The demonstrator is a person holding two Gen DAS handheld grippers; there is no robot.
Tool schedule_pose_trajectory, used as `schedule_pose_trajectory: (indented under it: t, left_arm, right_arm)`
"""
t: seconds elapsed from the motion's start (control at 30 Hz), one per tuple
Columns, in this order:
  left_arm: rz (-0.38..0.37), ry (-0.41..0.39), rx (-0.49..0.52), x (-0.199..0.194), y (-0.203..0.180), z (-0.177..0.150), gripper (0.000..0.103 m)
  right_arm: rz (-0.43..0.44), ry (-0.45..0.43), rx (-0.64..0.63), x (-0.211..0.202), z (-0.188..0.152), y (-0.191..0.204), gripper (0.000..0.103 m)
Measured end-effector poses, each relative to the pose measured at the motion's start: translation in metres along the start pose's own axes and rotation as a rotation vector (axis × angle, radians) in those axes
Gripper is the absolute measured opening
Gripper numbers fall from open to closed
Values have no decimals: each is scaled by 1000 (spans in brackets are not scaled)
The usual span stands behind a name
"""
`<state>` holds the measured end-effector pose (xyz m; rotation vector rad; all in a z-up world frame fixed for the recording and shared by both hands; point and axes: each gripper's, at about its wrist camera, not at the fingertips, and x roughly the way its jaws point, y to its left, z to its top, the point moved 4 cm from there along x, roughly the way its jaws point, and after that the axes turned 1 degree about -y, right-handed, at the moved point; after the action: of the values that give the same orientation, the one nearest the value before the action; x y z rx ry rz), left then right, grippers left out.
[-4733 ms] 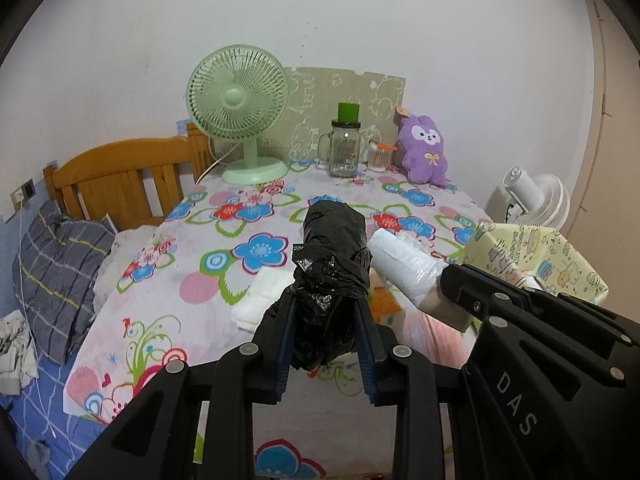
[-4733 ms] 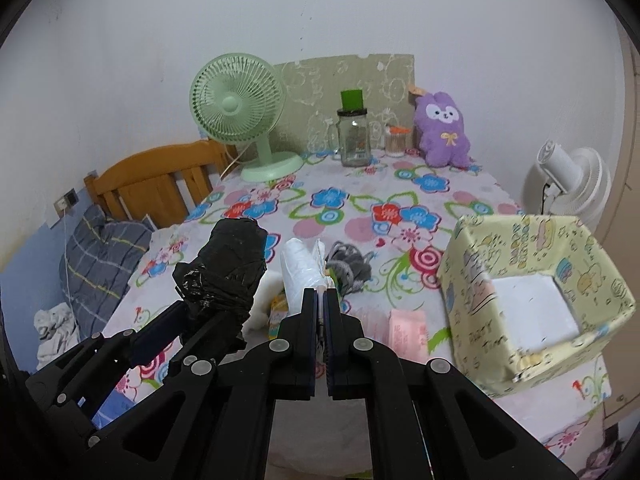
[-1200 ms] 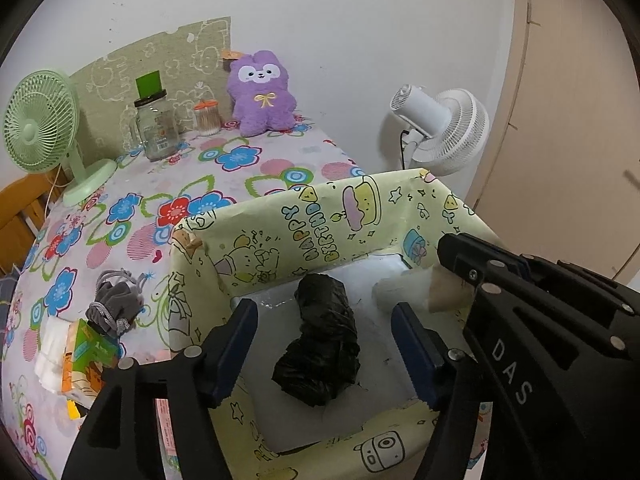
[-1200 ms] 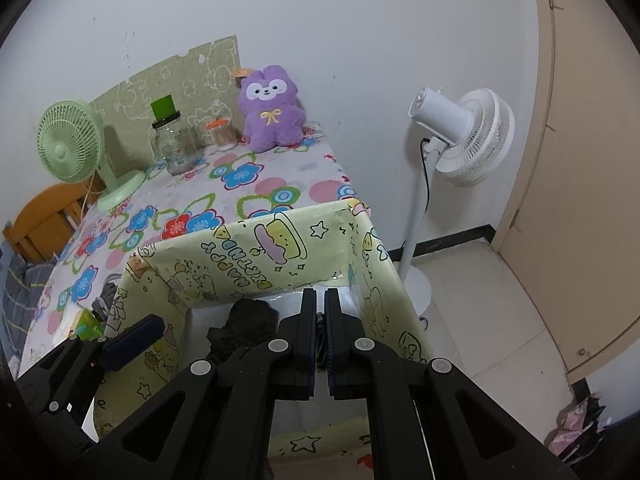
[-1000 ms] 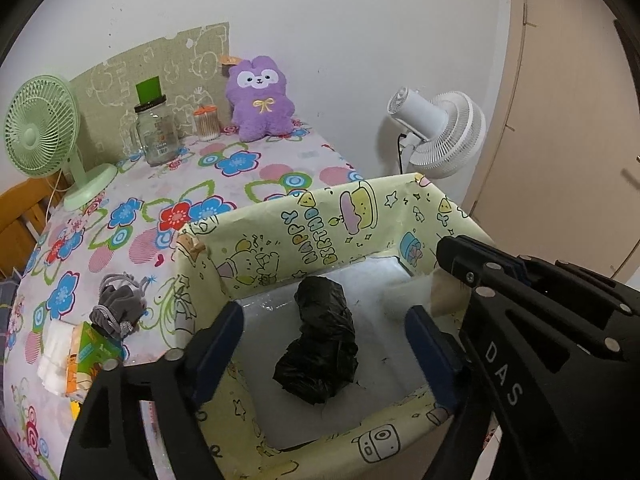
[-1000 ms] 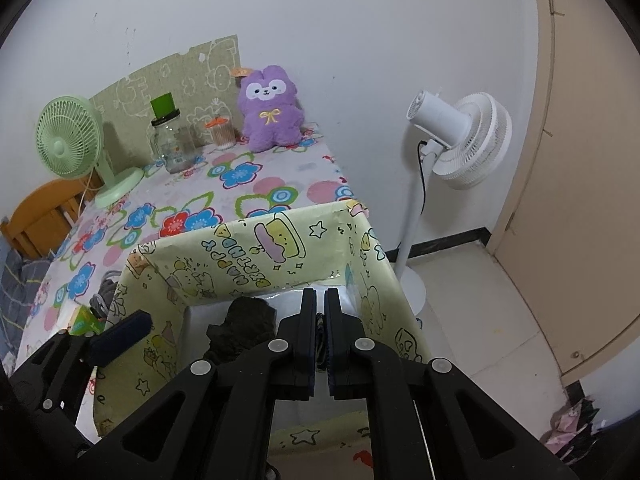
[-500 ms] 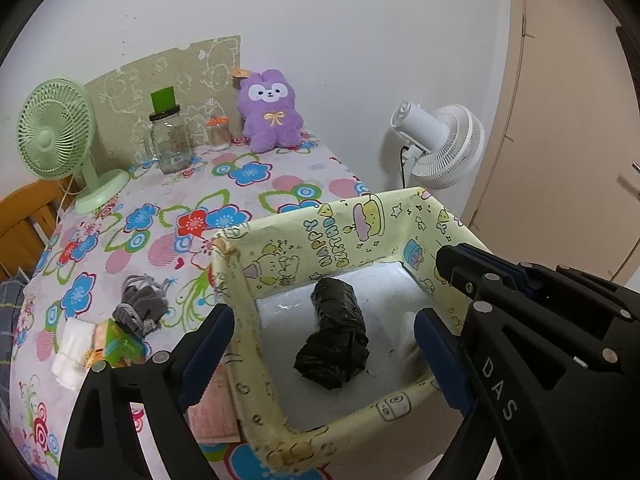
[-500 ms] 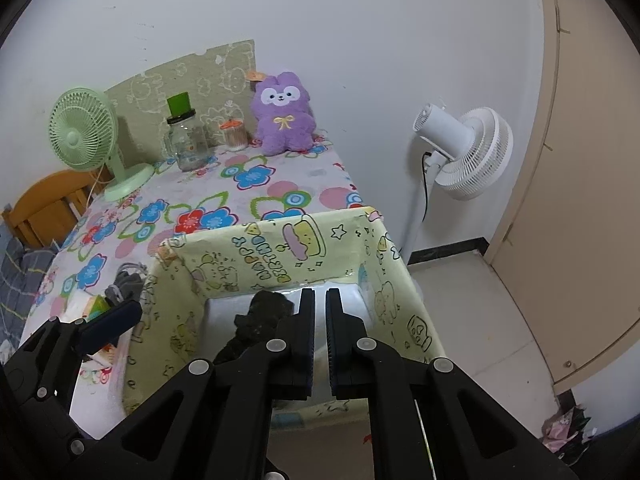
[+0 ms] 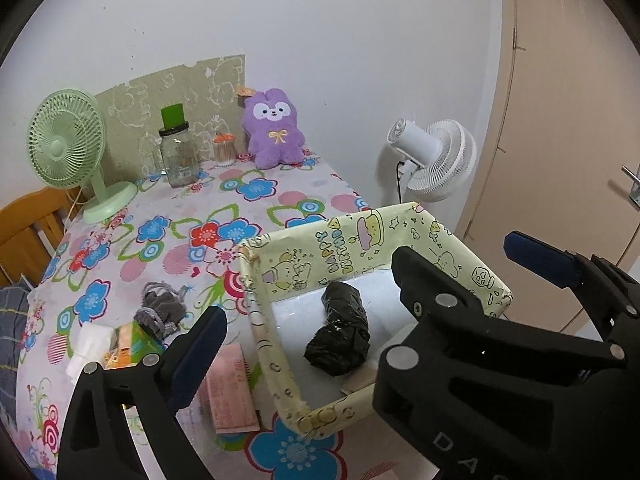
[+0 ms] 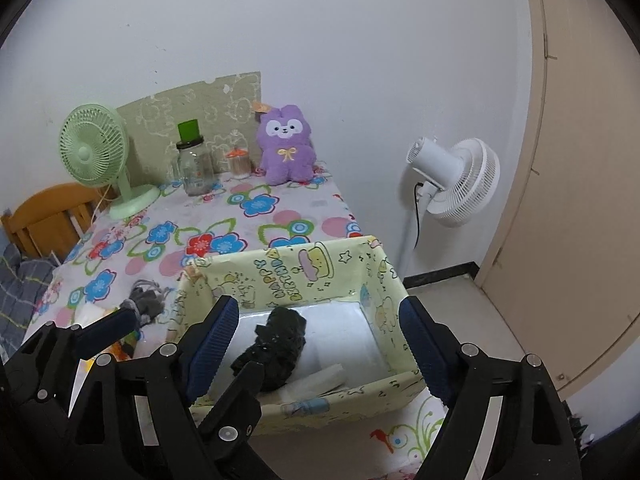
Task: Organize soft objects
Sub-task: 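Withdraw both tools from the box back toward the remaining items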
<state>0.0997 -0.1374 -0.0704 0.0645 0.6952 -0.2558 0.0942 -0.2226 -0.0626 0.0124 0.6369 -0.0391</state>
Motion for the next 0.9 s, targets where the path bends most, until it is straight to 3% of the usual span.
schedule_pose_trajectory:
  t: [0.33,0.9]
  left_arm:
    - [27,-37,-10,-30,23,-2,103]
    - [79,-114,-26,-72,71,-22,103]
  right_arm:
    - [14,-50,-21,-26,4,29,102]
    - [71,-106,-65,-56,-7,91,103]
